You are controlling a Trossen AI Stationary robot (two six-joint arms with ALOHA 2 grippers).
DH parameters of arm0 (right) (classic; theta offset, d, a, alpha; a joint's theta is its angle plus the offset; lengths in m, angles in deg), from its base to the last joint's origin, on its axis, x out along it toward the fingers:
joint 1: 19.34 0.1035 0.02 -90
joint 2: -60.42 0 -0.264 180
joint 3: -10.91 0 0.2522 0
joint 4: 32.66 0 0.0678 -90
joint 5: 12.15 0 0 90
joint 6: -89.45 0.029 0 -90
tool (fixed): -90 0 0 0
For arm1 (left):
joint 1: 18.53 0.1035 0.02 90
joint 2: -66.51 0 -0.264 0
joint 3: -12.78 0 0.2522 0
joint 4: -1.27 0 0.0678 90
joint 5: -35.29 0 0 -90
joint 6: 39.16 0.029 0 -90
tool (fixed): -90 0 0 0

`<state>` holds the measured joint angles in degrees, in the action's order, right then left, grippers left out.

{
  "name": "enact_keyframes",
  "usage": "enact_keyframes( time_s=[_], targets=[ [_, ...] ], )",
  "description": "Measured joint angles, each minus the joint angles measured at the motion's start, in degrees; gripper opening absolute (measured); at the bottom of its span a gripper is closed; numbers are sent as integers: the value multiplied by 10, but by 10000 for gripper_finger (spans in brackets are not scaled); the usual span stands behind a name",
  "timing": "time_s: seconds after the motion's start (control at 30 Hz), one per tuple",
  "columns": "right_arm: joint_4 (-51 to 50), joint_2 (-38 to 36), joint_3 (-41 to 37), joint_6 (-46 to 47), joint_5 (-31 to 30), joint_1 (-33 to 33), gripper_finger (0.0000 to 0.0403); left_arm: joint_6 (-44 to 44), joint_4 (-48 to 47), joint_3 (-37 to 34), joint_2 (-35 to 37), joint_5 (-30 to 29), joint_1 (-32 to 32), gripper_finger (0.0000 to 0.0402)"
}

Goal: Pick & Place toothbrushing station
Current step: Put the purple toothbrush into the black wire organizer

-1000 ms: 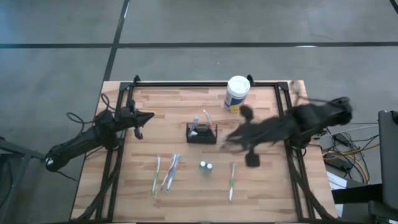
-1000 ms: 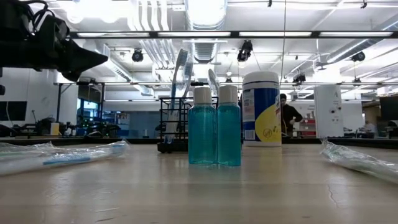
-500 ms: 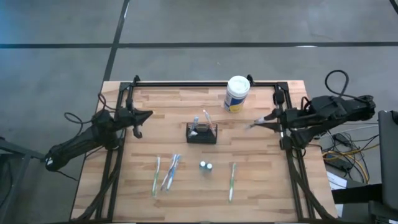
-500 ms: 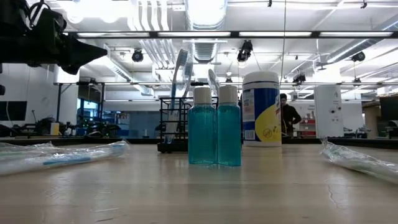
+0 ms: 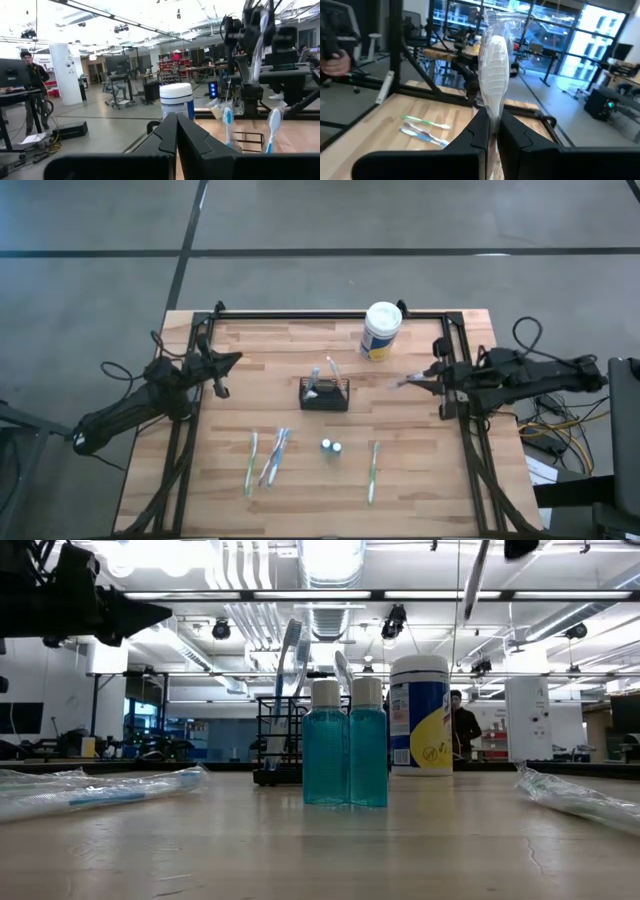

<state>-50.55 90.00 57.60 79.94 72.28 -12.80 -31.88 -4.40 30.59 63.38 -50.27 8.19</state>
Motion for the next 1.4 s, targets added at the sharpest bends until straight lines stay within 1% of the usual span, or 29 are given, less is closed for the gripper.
enact_keyframes(
  time_s=[0.1,0.2,0.33,0.57,0.77,0.9,1.03,1.4],
  targets=[
    [50,-8,-48,1,0,-10,13,2,7,0,0,0,0,9],
    [96,-31,-84,-21,2,-10,13,2,9,0,0,0,0,8],
    [100,-85,-120,-32,0,-10,13,-3,9,-1,0,0,0,7],
    [112,-205,-197,-17,0,-10,13,-4,7,-3,0,-1,0,10],
    [116,-272,-243,-8,-4,-10,13,-14,7,-3,0,-14,0,7],
    [123,-295,-285,2,-6,-10,13,-14,7,-4,0,-14,0,10],
    [172,-294,-321,16,-19,-10,13,-15,7,-5,0,-14,0,9],
    [167,-295,-324,24,-19,-9,13,-15,3,-5,0,-14,0,10]
  ],
)
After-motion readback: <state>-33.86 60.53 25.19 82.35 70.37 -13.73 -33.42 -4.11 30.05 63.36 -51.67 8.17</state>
